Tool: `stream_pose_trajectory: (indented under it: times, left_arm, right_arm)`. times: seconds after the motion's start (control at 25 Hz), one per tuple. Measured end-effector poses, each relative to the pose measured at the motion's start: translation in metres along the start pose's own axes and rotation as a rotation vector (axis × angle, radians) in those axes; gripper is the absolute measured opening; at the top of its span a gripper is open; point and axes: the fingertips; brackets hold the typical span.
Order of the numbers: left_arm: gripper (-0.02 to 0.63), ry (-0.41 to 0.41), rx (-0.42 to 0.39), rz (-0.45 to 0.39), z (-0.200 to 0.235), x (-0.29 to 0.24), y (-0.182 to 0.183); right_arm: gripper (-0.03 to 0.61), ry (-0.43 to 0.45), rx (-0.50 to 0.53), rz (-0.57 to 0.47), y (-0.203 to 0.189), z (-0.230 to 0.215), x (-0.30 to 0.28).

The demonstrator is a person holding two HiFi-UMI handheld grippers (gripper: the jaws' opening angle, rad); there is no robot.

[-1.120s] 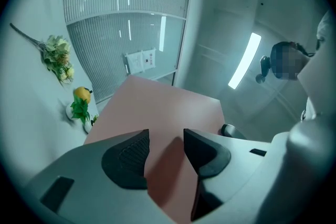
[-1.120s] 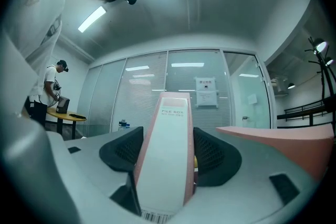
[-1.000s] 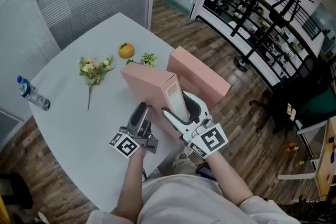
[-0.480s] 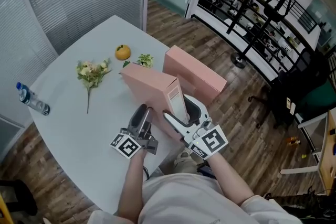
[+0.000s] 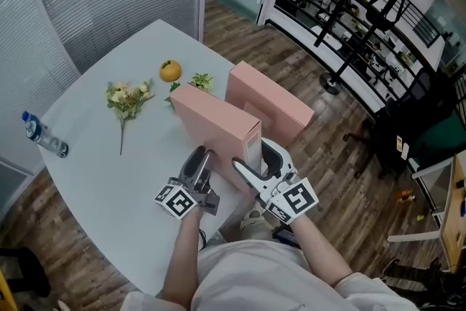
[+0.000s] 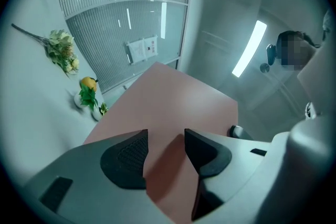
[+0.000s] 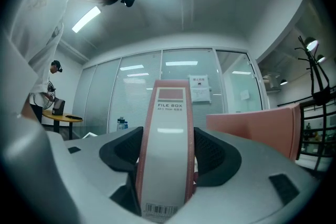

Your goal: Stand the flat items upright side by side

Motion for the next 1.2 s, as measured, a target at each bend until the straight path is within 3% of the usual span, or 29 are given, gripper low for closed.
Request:
stream_pose_trajectory:
  times: [0.44,0.72,1.2]
  left_arm:
    - [0.219,0.044,0.062,0.046,0.013,0.003,-0.027]
    - [0.219,0.051,0.091,0.032,0.019,0.000,-0.031]
    - [0.218,0.063,0.113,0.040,0.027,0.001,-0.037]
  right_arm:
    - [0.307,0.027,-0.008,0.195,-0.061,0.010,0.023]
    - [0.307,0.038,0.003,0.182,-0.071,0.012,0.023]
    - [0.308,0.026,-0.079,0.218,-0.090,0.013,0.042]
Point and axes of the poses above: the fingertips, and each gripper's own axes: x backward along the fingers, z to its left, y out of its top, and after that the axes turned 15 degrees about x, right-handed
